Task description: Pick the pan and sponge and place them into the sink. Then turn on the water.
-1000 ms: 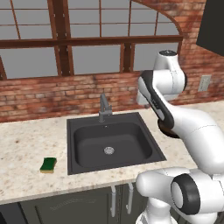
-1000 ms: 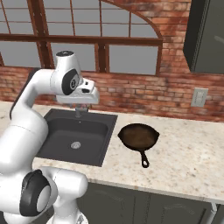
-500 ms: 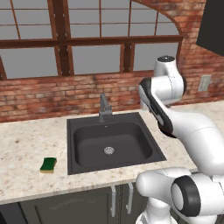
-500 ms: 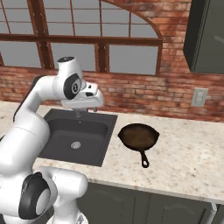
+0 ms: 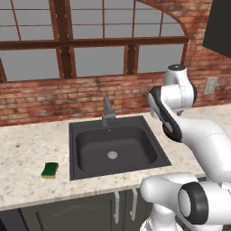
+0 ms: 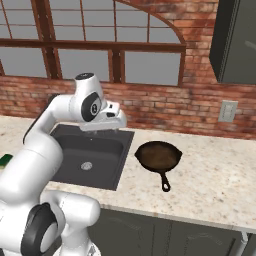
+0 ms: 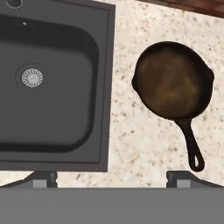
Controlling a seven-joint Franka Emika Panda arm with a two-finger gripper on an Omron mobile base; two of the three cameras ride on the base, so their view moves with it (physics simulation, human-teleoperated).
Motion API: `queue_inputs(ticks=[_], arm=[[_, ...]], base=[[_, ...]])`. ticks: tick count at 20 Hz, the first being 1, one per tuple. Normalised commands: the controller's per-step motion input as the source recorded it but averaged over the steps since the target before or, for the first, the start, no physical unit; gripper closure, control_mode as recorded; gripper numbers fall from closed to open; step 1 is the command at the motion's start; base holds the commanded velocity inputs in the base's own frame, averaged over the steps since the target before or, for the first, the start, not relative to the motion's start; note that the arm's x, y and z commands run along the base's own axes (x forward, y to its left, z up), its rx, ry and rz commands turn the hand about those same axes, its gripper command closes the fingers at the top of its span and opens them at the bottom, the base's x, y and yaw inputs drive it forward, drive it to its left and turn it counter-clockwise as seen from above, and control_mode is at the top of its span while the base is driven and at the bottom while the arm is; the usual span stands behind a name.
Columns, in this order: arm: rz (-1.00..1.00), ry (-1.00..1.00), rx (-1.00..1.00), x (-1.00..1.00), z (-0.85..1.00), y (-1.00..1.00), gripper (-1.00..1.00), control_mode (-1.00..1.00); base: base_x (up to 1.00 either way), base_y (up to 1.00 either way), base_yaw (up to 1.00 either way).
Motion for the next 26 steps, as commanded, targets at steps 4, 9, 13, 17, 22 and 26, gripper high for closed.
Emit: queue_inputs(ticks=[4, 9, 13, 17, 22, 26], arm=[[0.00, 0.00, 0.00, 0.00, -0.25, -0.33, -1.00, -1.00], [0.00, 0.00, 0.00, 0.00, -0.19, -0.34, -1.00, -1.00], [0.00, 0.00, 0.00, 0.00, -0.19, -0.33, -1.00, -1.00], [0.00, 0.00, 0.00, 0.00, -0.20, -0.33, -1.00, -1.00], [0.00, 0.00, 0.00, -0.07, -0.21, -0.35, -1.00, -1.00], [0.00, 0.00, 0.00, -0.10, -0.28, -0.36, -1.00, -1.00]], base=[[0.00, 0.00, 0.00], [0.00, 0.00, 0.00], [0.00, 0.00, 0.00], [0.00, 0.00, 0.00], [0.00, 0.00, 0.00], [0.00, 0.00, 0.00]])
